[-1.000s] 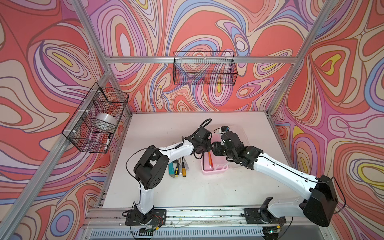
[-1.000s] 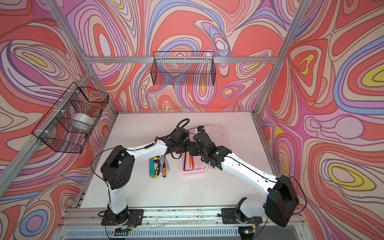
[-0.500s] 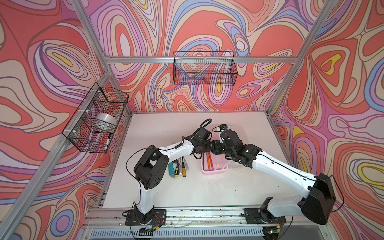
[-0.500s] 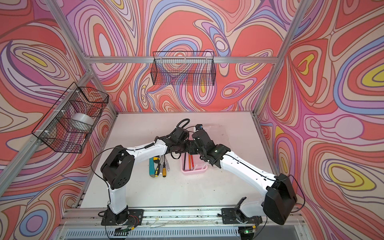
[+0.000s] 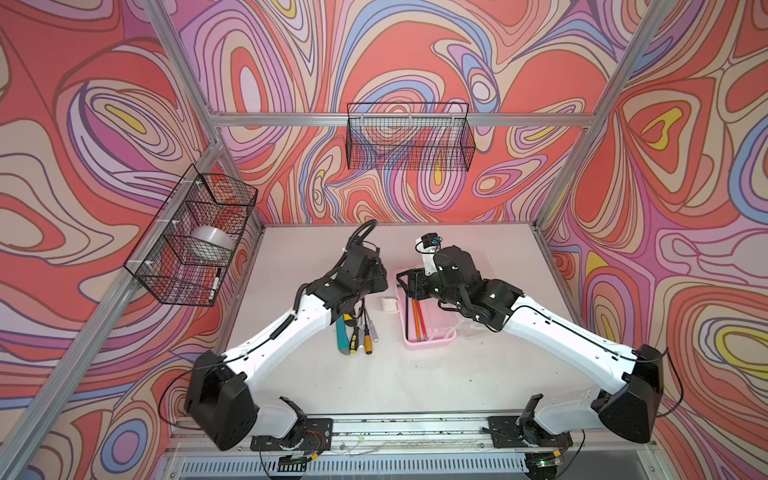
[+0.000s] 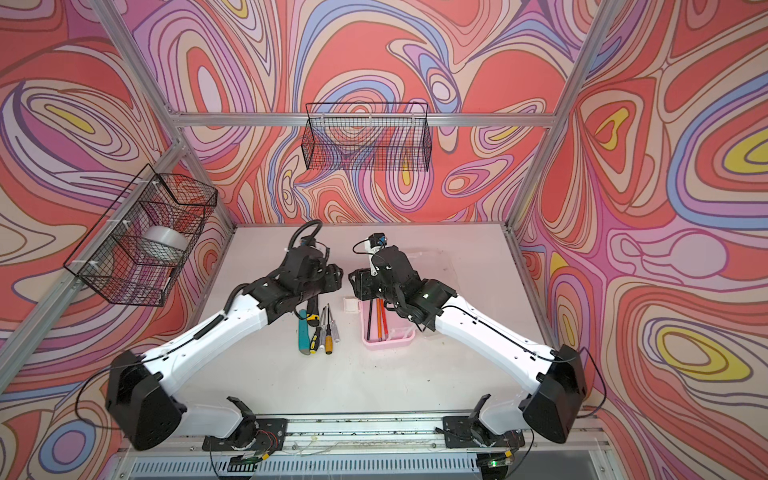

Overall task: Pack the tool kit
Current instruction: 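Raise the left gripper toward the screwdrivers while the right gripper moves over the black-yellow knife, then lower the right gripper and close it on the black-yellow utility knife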

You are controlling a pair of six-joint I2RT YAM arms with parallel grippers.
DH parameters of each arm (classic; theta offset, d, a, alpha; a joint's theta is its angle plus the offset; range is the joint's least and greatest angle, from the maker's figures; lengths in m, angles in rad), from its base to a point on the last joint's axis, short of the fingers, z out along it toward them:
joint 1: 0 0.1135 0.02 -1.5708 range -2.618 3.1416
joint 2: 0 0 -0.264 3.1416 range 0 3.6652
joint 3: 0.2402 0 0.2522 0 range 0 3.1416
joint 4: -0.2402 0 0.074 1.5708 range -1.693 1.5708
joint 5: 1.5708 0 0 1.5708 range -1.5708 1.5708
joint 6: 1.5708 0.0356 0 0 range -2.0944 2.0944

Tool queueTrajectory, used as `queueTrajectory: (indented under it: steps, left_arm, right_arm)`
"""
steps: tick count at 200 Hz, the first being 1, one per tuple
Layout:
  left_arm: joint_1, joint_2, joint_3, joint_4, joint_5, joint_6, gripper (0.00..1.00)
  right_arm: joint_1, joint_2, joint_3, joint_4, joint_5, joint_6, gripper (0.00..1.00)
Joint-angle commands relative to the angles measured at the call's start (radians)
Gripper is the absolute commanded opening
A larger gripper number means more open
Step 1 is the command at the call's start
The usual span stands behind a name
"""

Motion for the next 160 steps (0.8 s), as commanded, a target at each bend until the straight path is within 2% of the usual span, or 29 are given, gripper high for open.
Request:
queueTrajectory:
  steps: [1, 31, 68, 83, 108, 133, 160]
  left_arm:
    - [0.077, -0.114, -0.111, -0.097, -0.035, -0.009, 0.60]
    - [0.186, -0.224, -0.270, -0.101, 0.045, -0.044, 0.59]
    - [0.225, -0.222, -0.392, -0.072, 0.085, -0.070, 0.58]
    - [0.243, -0.222, -0.430, -0.053, 0.103, -0.083, 0.58]
    - [0.293, -0.237, -0.490, -0.013, 0.152, -0.104, 0.58]
    - [0.370, -0.277, -0.564, 0.045, 0.235, -0.136, 0.58]
    - [0.414, -0.311, -0.588, 0.050, 0.263, -0.143, 0.59]
  right_arm:
    - [0.053, 0.088, 0.040, -0.094, 0.079, -0.010, 0.56]
    - [0.121, 0.209, 0.098, -0.108, 0.037, -0.003, 0.55]
    - [0.158, 0.376, 0.175, -0.102, -0.013, 0.006, 0.55]
    - [0.157, 0.448, 0.216, -0.093, -0.015, 0.005, 0.60]
    - [0.158, 0.581, 0.341, -0.134, 0.014, -0.018, 0.69]
    - [0.157, 0.719, 0.488, -0.189, 0.037, -0.039, 0.70]
    - [0.158, 0.853, 0.663, -0.275, 0.063, -0.042, 0.70]
